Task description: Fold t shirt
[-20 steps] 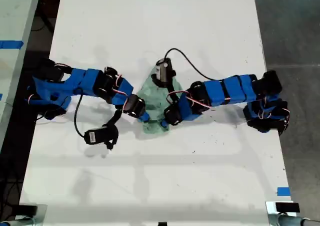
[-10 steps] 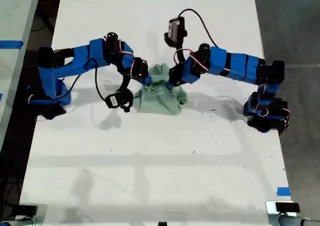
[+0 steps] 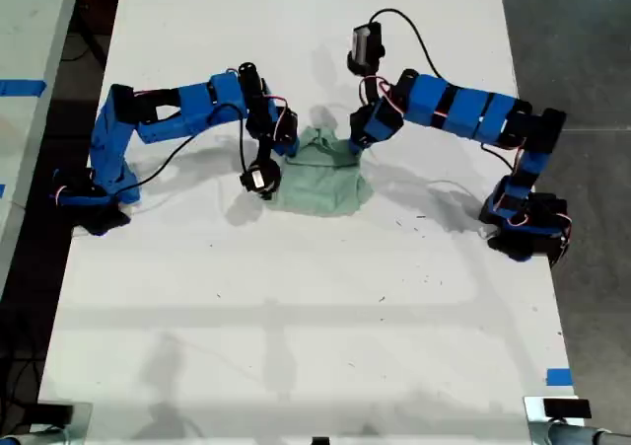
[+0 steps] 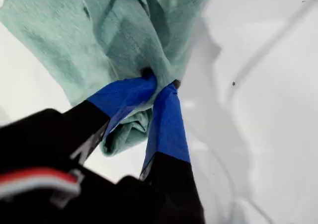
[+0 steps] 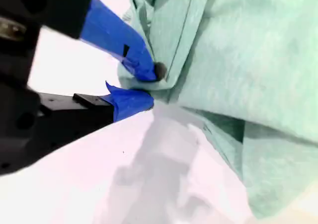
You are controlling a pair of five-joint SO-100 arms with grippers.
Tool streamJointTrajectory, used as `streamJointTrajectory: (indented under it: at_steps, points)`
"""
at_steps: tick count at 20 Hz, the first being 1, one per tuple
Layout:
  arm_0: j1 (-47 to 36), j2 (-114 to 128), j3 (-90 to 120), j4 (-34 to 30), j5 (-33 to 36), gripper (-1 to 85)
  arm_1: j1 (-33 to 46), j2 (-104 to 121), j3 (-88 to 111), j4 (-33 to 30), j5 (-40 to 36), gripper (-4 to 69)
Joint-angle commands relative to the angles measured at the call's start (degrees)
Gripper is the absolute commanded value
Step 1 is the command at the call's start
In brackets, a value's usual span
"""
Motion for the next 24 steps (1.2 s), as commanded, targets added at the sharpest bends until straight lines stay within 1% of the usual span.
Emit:
streamJointTrajectory:
  at_steps: [1,2,4,7,9,12,13,14,15,16,18,19,20,22,24]
  points:
    - [-2.37,-0.44,-1.93,-0.44,0.88,16.1,1.93,-1.05,-0.97,-2.29,-1.76,27.2]
    - [-2.81,-0.26,-1.93,0.0,0.88,17.0,2.2,-1.67,-1.32,-2.29,-2.37,32.2]
    - [-3.69,2.46,-2.02,1.14,1.14,17.5,3.34,-1.49,-1.58,-1.23,-2.72,33.3]
    - [-4.31,10.72,-1.93,3.16,2.64,16.8,4.92,2.11,-2.37,1.67,-2.46,29.9]
    - [-4.92,17.31,-1.85,5.19,2.81,16.0,5.27,6.94,-3.43,4.75,-2.37,27.3]
    - [-6.15,27.95,1.41,5.98,2.55,13.2,5.8,18.02,-1.76,9.49,-1.67,23.8]
    - [-6.06,31.82,2.72,6.06,2.02,11.4,5.8,23.12,0.26,10.63,-1.14,20.9]
    - [-4.83,35.77,3.52,6.06,0.79,4.8,5.45,28.92,2.64,11.69,-0.26,12.9]
    - [-2.37,39.64,3.52,6.06,-1.05,-0.1,4.48,35.24,5.27,12.48,0.88,2.5]
    - [0.97,43.42,3.69,6.06,-3.08,-0.1,2.64,42.19,8.61,13.01,2.2,1.2]
    - [6.94,52.21,8.79,5.89,-8.09,-0.1,-1.58,58.71,19.51,13.01,6.24,1.2]
    - [8.7,58.01,14.85,5.27,-10.72,-0.1,-3.78,67.85,25.84,13.01,8.17,1.3]
    - [10.11,64.42,22.68,3.16,-12.04,-0.1,-5.98,76.03,31.82,13.36,10.55,1.3]
    - [13.45,77.08,40.69,-3.52,-13.71,-0.1,-10.9,89.12,45.79,12.57,15.91,1.3]
    - [17.14,88.68,60.47,-12.74,-16.79,-0.1,-16.79,102.66,61.26,8.61,20.3,1.4]
